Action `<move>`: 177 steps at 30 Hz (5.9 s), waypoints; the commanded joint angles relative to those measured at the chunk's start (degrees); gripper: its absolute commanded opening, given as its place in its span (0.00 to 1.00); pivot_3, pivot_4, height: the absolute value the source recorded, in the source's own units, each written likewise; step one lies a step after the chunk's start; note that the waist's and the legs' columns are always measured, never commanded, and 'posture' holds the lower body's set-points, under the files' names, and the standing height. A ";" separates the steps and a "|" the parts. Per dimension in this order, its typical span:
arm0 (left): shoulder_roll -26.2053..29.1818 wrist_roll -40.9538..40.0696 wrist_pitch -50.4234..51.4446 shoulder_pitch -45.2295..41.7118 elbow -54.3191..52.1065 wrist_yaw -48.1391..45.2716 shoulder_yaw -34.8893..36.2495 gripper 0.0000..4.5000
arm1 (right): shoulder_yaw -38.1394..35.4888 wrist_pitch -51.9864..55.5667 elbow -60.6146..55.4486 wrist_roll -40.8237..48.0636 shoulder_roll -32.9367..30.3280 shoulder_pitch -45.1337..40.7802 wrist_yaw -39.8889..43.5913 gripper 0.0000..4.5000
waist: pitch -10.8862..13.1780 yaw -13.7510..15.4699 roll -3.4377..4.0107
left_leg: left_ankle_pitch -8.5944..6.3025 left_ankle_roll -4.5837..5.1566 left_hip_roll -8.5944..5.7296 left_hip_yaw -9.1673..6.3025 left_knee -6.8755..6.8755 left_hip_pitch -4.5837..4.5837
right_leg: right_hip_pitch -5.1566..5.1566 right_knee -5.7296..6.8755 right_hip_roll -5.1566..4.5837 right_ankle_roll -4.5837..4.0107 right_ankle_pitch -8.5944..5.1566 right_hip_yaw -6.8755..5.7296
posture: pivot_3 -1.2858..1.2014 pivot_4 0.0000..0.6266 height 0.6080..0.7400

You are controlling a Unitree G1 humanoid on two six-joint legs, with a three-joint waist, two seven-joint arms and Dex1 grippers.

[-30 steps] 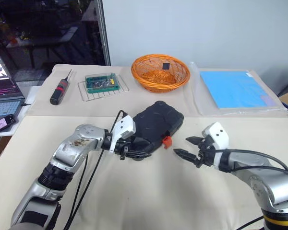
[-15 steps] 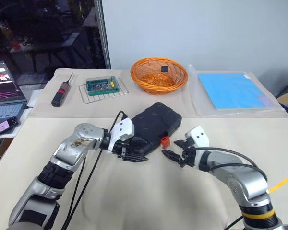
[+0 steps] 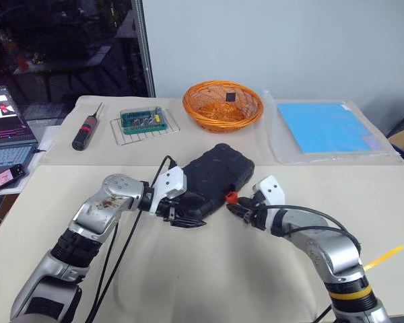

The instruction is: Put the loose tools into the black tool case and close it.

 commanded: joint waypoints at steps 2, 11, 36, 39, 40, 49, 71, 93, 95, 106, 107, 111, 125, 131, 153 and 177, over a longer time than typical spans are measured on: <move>0.96 2.87 0.15 1.70 1.62 0.19 -1.83 0.84 | -1.20 -1.44 -3.87 -0.10 0.33 -3.65 -0.43 0.26 | 0.00 0.00 0.00 | 0.00 0.00 0.00 0.00 0.00 0.00 | -0.01 0.00 0.00 0.00 0.00 0.01 | 0.52 0.24 1.00; 0.19 3.56 -0.15 1.65 1.80 0.35 -2.33 0.84 | 2.69 -0.70 5.17 -0.94 1.49 -7.52 2.40 0.26 | 0.00 -0.75 0.00 | 0.01 -0.01 0.04 0.01 -0.01 0.03 | 0.00 0.01 0.01 -0.02 0.01 0.01 | 0.52 0.24 1.00; -0.07 4.21 -0.67 2.17 2.90 1.39 -2.32 0.84 | -3.32 1.78 4.97 2.92 6.41 -8.25 -0.70 0.01 | -0.09 -1.04 0.05 | -0.01 -0.06 0.07 -0.02 -0.17 0.11 | 0.02 -0.02 0.00 -0.17 -0.10 0.01 | 0.52 0.24 1.00; -0.03 4.29 -0.74 2.41 2.74 1.46 -2.35 0.84 | -2.84 0.71 5.25 2.48 6.50 -8.16 -0.10 0.01 | -0.09 -1.37 0.06 | -0.01 -0.07 0.09 -0.02 -0.17 0.15 | 0.03 0.00 0.01 -0.16 -0.07 0.02 | 0.52 0.24 1.00; 0.02 4.26 -0.59 2.54 2.62 1.59 -2.23 0.84 | -3.43 0.87 4.19 3.02 6.36 -7.36 0.06 0.01 | -0.09 -1.37 0.05 | -0.01 -0.07 0.09 -0.02 -0.17 0.17 | 0.04 0.01 0.01 -0.16 -0.07 0.02 | 0.52 0.24 1.00; 0.42 4.34 0.10 3.96 1.53 2.36 -1.73 0.84 | -10.18 -2.77 -1.51 9.07 8.19 -1.13 1.57 0.01 | -0.10 -1.02 0.07 | -0.01 -0.08 0.03 -0.05 -0.39 0.09 | -0.04 -0.04 -0.05 -0.09 -0.08 0.00 | 0.52 0.24 1.00; 0.16 4.73 0.39 4.51 1.40 3.50 -1.88 0.84 | 4.79 -2.54 13.85 -3.77 -0.44 -9.07 6.82 0.01 | -0.35 -1.16 0.06 | 0.00 -0.11 0.07 -0.05 -0.49 0.46 | 0.06 -0.06 -0.12 -0.31 -0.28 -0.02 | 0.52 0.24 1.00; -0.48 4.56 0.34 5.94 0.78 5.24 -0.90 0.84 | -2.66 -8.61 13.77 -0.33 5.08 -10.92 7.90 0.01 | -1.12 -1.50 -0.02 | -0.29 -0.67 0.16 -0.09 -0.63 1.12 | 0.11 -0.01 -0.34 -0.07 -0.36 -0.06 | 0.52 0.24 1.00; -0.47 4.61 0.35 6.15 0.76 5.32 -0.78 0.84 | -5.40 -6.02 9.20 2.20 4.04 -8.80 7.78 0.01 | -1.08 -1.21 0.08 | -0.28 -0.68 0.10 -0.07 -0.65 0.94 | -0.01 -0.01 -0.34 -0.07 -0.27 -0.07 | 0.52 0.24 1.00; -0.02 5.58 -0.67 5.57 2.72 4.35 -1.04 0.84 | -2.10 -6.86 9.16 0.18 3.18 -4.38 6.75 0.57 | -1.07 -0.29 0.10 | -0.56 -0.33 0.05 -0.11 -0.64 0.43 | -0.29 -0.13 -0.35 -0.58 -0.31 -0.22 | 0.52 0.24 1.00; 0.03 5.60 -0.70 5.46 2.81 4.27 -1.05 0.84 | -1.76 -7.57 10.29 -0.22 3.46 -4.77 6.75 0.57 | -1.07 -0.30 0.10 | -0.56 -0.34 0.05 -0.11 -0.64 0.42 | -0.31 -0.12 -0.34 -0.59 -0.33 -0.22 | 0.52 0.24 1.00; 0.30 5.60 -0.46 5.28 2.59 4.15 -1.01 0.84 | -0.21 -11.22 15.28 -2.07 4.49 -6.30 7.42 0.57 | -1.07 -0.35 0.10 | -0.53 -0.36 0.08 -0.11 -0.62 0.43 | -0.30 -0.09 -0.28 -0.51 -0.38 -0.24 | 0.52 0.24 1.00; 1.36 5.21 0.84 6.04 0.50 4.46 -0.37 0.84 | 1.41 -19.43 21.04 -5.71 6.04 -8.86 9.76 0.57 | -1.07 -0.67 0.10 | -0.53 -0.35 0.08 -0.12 -0.62 0.42 | -0.30 -0.06 -0.22 -0.32 -0.33 -0.24 | 0.52 0.24 1.00; 1.54 5.13 0.93 6.20 0.19 4.65 -0.36 0.84 | 2.01 -21.67 22.62 -6.95 6.12 -9.42 10.82 0.57 | -1.07 -0.76 0.10 | -0.53 -0.36 0.08 -0.12 -0.63 0.42 | -0.30 -0.06 -0.22 -0.33 -0.33 -0.23 | 0.52 0.24 1.00; 0.60 5.33 0.65 5.88 0.41 5.18 -1.17 0.84 | 2.09 -14.21 10.43 -6.55 1.20 -10.72 12.10 0.26 | -1.05 -0.38 0.12 | -0.54 -0.35 -0.01 -0.13 -0.61 0.06 | -0.59 -0.05 -0.23 -0.32 -0.32 -0.29 | 0.52 0.24 1.00; -0.90 6.24 -0.07 5.89 1.69 5.79 -1.72 0.84 | -2.59 -1.82 3.28 -1.09 -1.26 -8.85 11.80 0.49 | -1.04 -0.60 0.10 | -0.38 -0.48 0.11 -0.18 -0.56 0.27 | -0.39 -0.02 -0.01 -0.45 -0.21 -0.25 | 0.52 0.24 1.00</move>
